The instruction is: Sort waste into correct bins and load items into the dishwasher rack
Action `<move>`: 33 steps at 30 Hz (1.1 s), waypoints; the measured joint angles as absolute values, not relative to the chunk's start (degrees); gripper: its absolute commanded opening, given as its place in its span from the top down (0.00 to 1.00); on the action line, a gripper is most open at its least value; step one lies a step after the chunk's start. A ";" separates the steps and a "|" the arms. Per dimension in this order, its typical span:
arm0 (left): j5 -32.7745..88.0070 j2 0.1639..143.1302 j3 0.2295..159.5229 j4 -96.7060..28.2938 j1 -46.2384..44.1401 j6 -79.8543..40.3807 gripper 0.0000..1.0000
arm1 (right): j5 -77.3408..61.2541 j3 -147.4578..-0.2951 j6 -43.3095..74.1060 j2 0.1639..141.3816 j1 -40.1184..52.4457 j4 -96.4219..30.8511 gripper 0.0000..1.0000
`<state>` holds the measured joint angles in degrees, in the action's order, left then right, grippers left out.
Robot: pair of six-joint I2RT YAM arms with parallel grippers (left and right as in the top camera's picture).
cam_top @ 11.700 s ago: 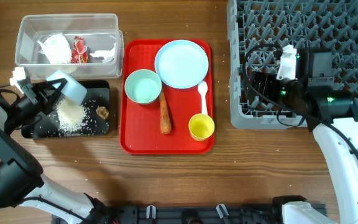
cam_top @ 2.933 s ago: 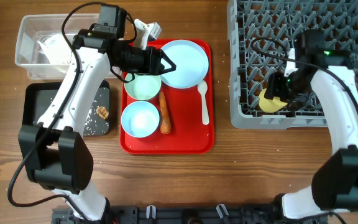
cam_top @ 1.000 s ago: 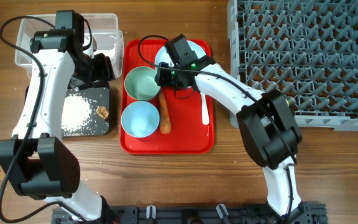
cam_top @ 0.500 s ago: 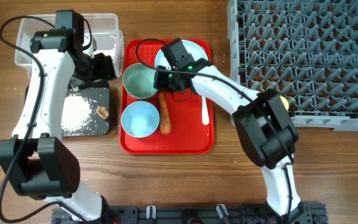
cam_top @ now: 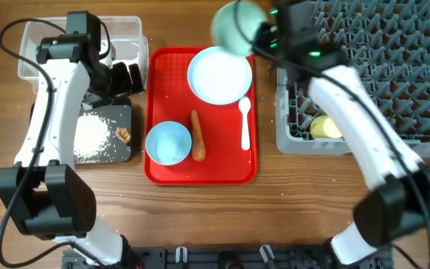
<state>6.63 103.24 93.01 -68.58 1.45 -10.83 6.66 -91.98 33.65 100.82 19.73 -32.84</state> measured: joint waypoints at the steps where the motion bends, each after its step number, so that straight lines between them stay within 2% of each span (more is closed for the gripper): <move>1: 6.63 103.24 93.01 -68.58 1.45 -10.85 0.00 | 11.40 -92.03 32.36 99.13 18.72 -32.73 0.96; 8: 6.68 103.24 93.01 -68.55 1.45 -10.85 0.00 | 41.30 -92.07 17.32 99.63 15.00 -24.71 0.96; 13: 6.66 103.24 93.01 -68.53 1.45 -10.83 0.00 | 54.74 -92.07 -2.76 107.42 13.69 -10.83 0.96; 17: 6.66 103.22 93.01 -68.55 1.45 -10.83 0.00 | 58.50 -92.07 -22.48 113.73 13.69 -2.55 0.96; 21: 6.66 103.22 93.01 -68.55 1.45 -10.85 0.00 | 59.48 -92.07 -33.93 117.03 13.72 -2.04 0.96; 25: 6.66 103.22 93.01 -68.53 1.45 -10.83 0.00 | 59.70 -92.07 -38.96 118.08 13.72 -1.30 0.96; 33: 6.66 103.22 93.01 -68.55 1.45 -10.83 0.00 | 57.63 -92.07 -40.40 118.10 13.72 2.59 0.96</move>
<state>6.66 103.22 93.01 -68.55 1.45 -10.83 57.63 -92.07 -40.40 118.10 13.72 2.59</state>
